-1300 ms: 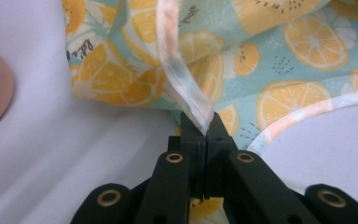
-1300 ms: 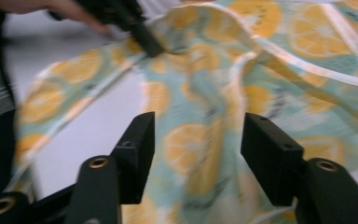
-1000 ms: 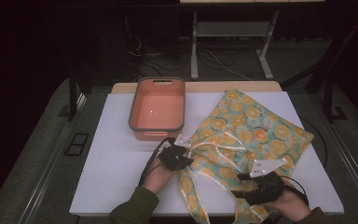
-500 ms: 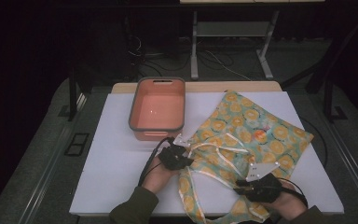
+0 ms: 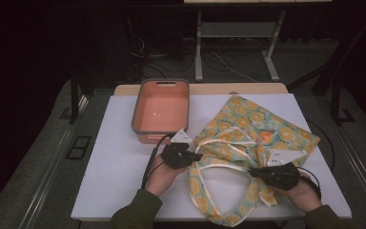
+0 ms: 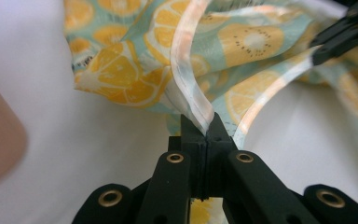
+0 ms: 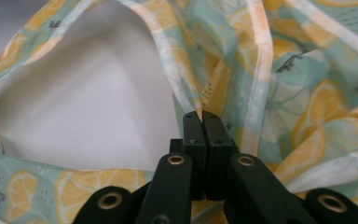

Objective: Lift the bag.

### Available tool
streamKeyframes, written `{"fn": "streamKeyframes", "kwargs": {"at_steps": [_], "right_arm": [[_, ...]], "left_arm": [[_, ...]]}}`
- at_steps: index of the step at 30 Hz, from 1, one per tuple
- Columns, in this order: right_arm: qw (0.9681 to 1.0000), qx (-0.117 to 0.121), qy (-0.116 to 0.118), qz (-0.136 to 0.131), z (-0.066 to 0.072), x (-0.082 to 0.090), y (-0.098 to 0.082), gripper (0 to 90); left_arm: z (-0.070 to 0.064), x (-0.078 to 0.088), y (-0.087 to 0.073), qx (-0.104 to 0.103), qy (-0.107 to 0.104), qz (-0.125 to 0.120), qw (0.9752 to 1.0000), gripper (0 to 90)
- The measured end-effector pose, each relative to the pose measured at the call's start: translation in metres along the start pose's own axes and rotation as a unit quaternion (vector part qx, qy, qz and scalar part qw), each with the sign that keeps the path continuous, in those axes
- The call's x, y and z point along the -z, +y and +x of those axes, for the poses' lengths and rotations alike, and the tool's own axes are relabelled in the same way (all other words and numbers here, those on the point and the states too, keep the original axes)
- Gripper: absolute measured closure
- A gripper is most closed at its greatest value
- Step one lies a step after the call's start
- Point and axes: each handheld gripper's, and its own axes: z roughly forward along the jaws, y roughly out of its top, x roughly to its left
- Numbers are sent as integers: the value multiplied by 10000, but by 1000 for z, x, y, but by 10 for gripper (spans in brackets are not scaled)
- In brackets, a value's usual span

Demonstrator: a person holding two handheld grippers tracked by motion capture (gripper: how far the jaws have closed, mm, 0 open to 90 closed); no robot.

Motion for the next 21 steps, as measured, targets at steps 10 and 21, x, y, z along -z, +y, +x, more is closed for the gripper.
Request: {"fn": "streamKeyframes", "kwargs": {"at_steps": [10, 21], "right_arm": [[9971, -10, -242, -724, -9, 24, 21, 895], [9878, 247, -257, -1516, 1, 61, 53, 896]], "left_arm": [[-8, 32, 28, -163, -64, -791, 9967, 895], [-20, 66, 56, -428, -19, -1328, 9902, 895]]}}
